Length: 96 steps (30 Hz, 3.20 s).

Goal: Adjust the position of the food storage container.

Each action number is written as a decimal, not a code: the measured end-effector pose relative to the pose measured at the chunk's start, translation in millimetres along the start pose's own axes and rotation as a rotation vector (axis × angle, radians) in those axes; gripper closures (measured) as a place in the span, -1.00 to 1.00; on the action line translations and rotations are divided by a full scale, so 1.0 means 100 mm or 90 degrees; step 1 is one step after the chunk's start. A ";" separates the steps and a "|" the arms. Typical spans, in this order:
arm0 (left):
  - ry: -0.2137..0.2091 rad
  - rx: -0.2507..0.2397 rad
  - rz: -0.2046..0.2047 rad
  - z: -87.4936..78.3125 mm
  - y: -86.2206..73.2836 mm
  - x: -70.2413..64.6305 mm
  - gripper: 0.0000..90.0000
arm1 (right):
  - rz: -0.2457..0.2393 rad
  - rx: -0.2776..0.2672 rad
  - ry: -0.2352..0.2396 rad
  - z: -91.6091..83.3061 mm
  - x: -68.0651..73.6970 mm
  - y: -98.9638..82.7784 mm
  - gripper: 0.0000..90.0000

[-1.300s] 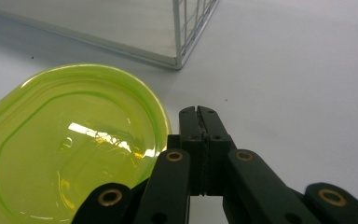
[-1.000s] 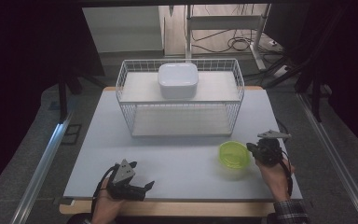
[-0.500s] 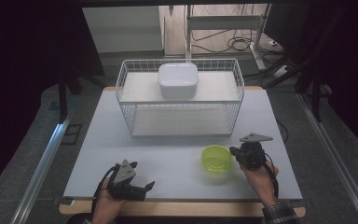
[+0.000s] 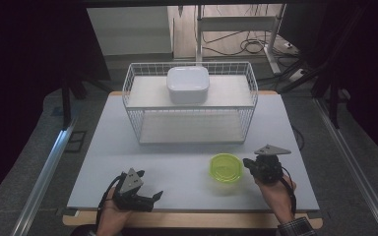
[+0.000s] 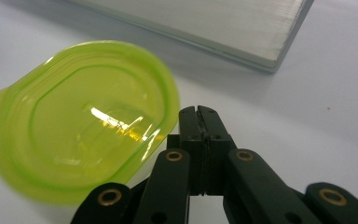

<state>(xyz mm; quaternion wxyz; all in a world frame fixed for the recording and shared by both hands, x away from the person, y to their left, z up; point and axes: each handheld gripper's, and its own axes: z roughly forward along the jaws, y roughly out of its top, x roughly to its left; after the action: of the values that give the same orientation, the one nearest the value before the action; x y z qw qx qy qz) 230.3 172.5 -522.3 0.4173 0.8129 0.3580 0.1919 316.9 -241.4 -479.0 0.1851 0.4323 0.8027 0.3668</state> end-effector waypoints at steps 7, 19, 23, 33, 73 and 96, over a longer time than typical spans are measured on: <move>-0.001 0.002 0.002 0.01 0.00 -0.01 -0.86 | -0.014 -0.002 0.015 -0.12 0.10 -0.08 0.98; 0.000 0.008 0.006 0.02 0.00 -0.01 -0.86 | -0.026 -0.001 0.027 0.10 0.16 0.04 0.98; -0.001 0.009 0.005 0.02 0.00 -0.01 -0.86 | -0.032 0.004 0.036 0.17 0.20 0.07 0.98; -0.002 0.014 0.009 0.04 0.00 -0.02 -0.86 | -0.023 0.015 0.080 0.37 0.27 0.11 0.98; -0.013 0.030 0.026 0.06 -0.01 -0.05 -0.86 | -0.058 0.041 0.148 0.78 0.62 0.23 0.83; -0.009 0.021 0.018 0.01 -0.02 -0.01 -0.87 | -0.086 -0.005 0.121 0.30 0.42 0.11 -0.34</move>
<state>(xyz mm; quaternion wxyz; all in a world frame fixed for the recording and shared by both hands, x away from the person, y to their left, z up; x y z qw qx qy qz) 229.4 171.5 -524.5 0.4032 0.8262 0.3466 0.1863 317.9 -189.4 -489.3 0.1345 0.3397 0.8425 0.3958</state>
